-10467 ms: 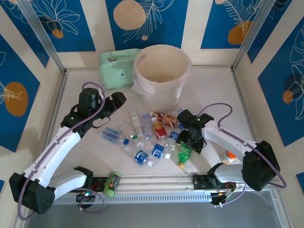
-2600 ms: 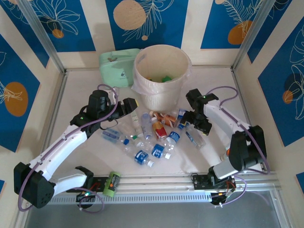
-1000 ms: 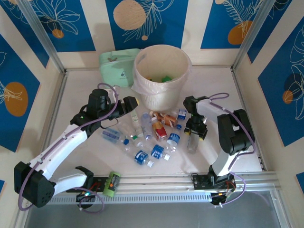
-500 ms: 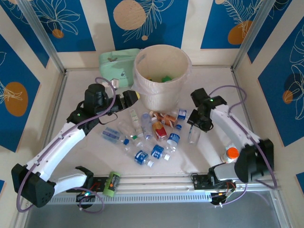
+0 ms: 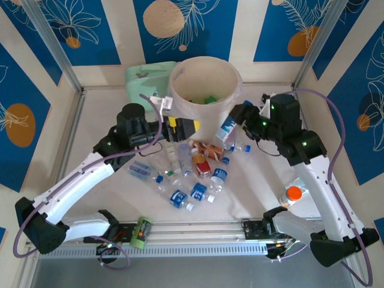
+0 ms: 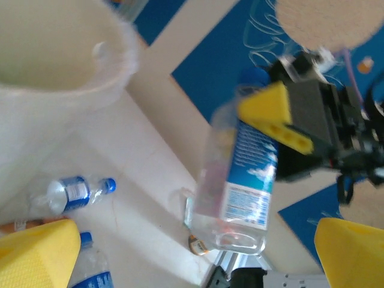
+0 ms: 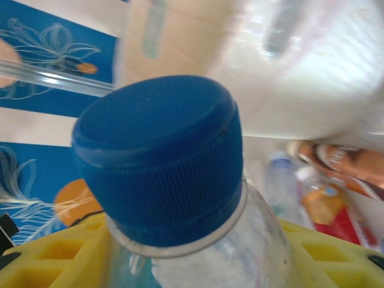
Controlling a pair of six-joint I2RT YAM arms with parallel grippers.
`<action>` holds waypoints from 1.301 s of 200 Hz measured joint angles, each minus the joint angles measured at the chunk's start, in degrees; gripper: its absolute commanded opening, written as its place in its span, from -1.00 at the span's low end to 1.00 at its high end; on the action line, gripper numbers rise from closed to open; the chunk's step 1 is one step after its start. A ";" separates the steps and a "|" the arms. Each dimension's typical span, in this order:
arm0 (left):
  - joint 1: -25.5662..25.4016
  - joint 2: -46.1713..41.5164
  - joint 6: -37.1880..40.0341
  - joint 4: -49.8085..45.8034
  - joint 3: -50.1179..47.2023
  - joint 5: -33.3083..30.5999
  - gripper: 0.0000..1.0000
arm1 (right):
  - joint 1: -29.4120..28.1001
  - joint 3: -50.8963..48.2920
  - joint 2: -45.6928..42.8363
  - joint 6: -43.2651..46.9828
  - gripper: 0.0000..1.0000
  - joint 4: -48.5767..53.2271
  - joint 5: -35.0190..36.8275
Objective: Put the plastic bottles in the bin
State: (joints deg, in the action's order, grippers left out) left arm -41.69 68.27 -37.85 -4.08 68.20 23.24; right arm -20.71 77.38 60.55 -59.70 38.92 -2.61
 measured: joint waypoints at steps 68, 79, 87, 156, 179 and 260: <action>-6.58 6.97 15.63 1.49 10.95 -3.76 1.00 | -3.34 5.14 4.09 -4.76 0.17 -7.80 -4.98; -7.63 8.50 17.44 1.14 12.09 -4.74 1.00 | -3.89 5.20 4.46 -5.11 0.17 -8.35 -5.16; -8.46 9.49 18.93 0.66 12.79 -5.64 1.00 | -4.17 5.31 4.72 -5.35 0.18 -8.55 -5.18; -9.92 11.43 24.41 -0.85 13.94 -10.95 0.61 | -5.99 5.86 5.42 -6.93 0.21 -10.88 -5.38; -9.97 11.41 25.27 -0.87 13.94 -12.41 0.46 | -6.34 5.88 5.68 -7.13 0.21 -11.45 -5.35; -10.25 10.56 26.14 -0.68 13.09 -15.93 0.12 | -6.73 5.88 6.12 -7.32 0.40 -11.98 -4.46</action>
State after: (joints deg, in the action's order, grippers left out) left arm -51.94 78.83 -11.70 -4.75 81.30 7.31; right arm -27.44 83.26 66.67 -67.02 26.94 -7.07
